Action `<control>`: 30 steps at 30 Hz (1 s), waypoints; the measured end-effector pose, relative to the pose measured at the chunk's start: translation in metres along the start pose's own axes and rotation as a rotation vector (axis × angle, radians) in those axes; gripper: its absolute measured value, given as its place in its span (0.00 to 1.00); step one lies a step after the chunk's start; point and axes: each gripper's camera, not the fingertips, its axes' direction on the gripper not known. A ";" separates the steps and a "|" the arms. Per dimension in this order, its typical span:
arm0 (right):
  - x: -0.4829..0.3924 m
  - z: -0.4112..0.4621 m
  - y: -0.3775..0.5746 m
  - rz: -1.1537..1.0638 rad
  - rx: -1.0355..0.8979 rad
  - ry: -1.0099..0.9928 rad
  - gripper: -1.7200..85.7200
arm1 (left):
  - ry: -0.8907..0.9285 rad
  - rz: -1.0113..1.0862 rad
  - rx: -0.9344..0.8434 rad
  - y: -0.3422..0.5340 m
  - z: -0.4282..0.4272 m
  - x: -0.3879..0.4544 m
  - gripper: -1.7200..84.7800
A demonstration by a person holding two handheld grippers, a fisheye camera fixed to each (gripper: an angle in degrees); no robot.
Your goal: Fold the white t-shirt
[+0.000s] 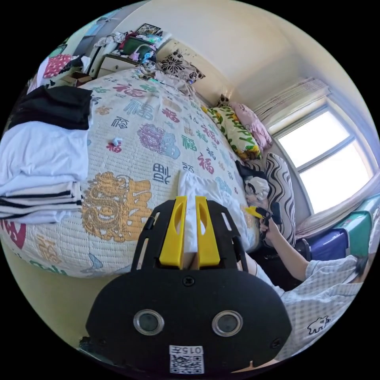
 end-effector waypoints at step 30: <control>-0.305 0.200 0.100 -0.841 -0.348 0.198 0.03 | 0.226 -0.070 -0.309 0.035 0.064 0.029 0.14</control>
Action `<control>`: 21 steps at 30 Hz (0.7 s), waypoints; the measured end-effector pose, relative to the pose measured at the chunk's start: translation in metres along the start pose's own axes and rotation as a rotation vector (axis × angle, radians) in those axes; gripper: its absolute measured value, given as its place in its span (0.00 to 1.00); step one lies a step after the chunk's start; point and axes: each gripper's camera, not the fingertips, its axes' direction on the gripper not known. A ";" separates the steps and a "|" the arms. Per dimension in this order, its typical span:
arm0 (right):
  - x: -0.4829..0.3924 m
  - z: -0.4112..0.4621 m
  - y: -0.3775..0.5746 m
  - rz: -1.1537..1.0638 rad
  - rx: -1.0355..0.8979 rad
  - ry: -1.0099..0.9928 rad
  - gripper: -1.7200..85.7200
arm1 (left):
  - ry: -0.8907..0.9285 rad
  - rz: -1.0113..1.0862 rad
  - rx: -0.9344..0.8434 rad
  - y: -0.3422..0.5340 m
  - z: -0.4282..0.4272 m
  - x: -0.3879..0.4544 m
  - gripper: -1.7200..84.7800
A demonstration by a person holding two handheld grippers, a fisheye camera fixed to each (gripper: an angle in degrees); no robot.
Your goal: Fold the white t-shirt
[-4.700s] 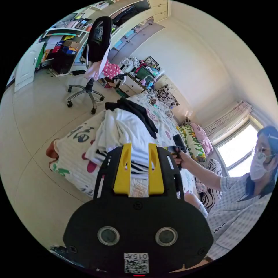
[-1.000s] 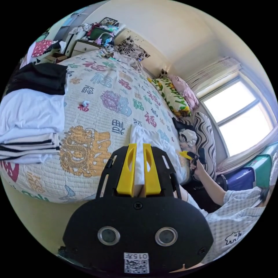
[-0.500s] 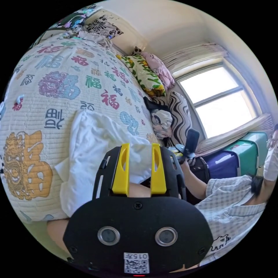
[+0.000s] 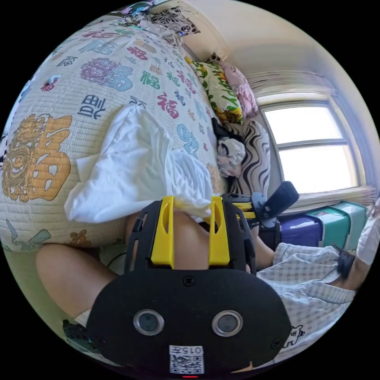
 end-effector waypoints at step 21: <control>-0.015 0.044 -0.099 -0.098 -0.268 0.331 0.05 | 0.034 0.107 0.074 0.092 0.003 0.070 0.02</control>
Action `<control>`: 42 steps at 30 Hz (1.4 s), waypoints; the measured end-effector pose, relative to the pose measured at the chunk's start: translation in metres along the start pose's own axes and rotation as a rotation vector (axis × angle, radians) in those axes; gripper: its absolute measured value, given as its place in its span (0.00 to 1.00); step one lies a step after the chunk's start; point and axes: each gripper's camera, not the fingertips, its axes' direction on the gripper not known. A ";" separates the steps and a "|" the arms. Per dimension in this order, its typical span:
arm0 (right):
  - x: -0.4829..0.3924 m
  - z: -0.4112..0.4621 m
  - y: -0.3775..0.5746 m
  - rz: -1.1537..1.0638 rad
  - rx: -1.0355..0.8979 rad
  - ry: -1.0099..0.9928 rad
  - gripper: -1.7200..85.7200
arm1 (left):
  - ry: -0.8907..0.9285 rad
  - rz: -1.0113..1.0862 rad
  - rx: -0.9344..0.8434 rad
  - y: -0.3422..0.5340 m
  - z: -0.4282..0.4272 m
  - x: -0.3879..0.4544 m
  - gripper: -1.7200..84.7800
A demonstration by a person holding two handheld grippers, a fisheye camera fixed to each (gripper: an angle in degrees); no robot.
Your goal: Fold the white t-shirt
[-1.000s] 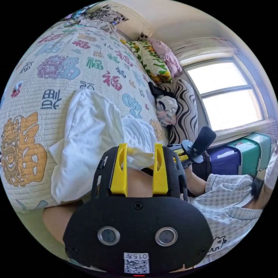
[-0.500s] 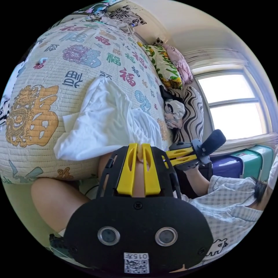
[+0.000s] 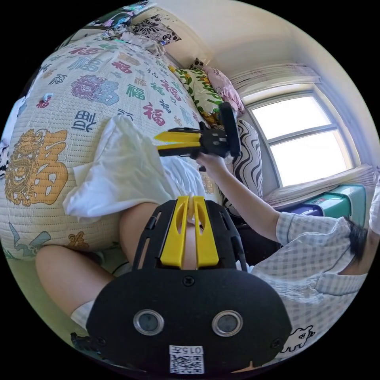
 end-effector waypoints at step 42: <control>-0.281 -0.537 0.361 0.323 1.589 1.002 0.01 | -0.565 0.942 1.510 0.209 -0.174 0.486 0.02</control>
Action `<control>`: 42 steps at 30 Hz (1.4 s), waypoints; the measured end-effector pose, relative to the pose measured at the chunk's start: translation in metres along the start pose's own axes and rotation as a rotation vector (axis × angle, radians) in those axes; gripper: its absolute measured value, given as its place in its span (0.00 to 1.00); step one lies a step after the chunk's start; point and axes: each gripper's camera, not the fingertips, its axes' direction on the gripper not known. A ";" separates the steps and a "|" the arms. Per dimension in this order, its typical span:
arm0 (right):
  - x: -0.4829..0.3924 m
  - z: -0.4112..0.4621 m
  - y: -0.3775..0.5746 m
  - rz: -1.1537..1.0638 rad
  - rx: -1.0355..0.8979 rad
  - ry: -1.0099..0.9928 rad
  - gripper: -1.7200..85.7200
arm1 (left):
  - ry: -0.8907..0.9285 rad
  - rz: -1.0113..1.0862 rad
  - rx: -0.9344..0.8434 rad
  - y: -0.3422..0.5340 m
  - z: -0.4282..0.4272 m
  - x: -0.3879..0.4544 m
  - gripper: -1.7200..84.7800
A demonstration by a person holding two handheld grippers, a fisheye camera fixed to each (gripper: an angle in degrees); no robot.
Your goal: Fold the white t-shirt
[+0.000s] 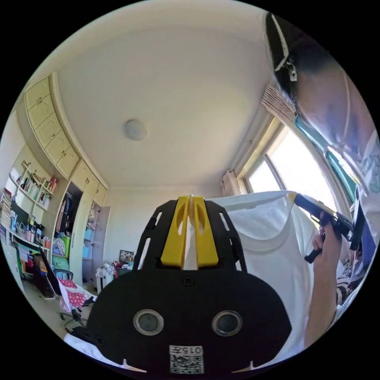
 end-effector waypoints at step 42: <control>0.248 0.180 0.753 1.085 -1.741 -0.364 0.02 | 0.305 -0.744 -1.739 0.582 0.238 -0.279 0.02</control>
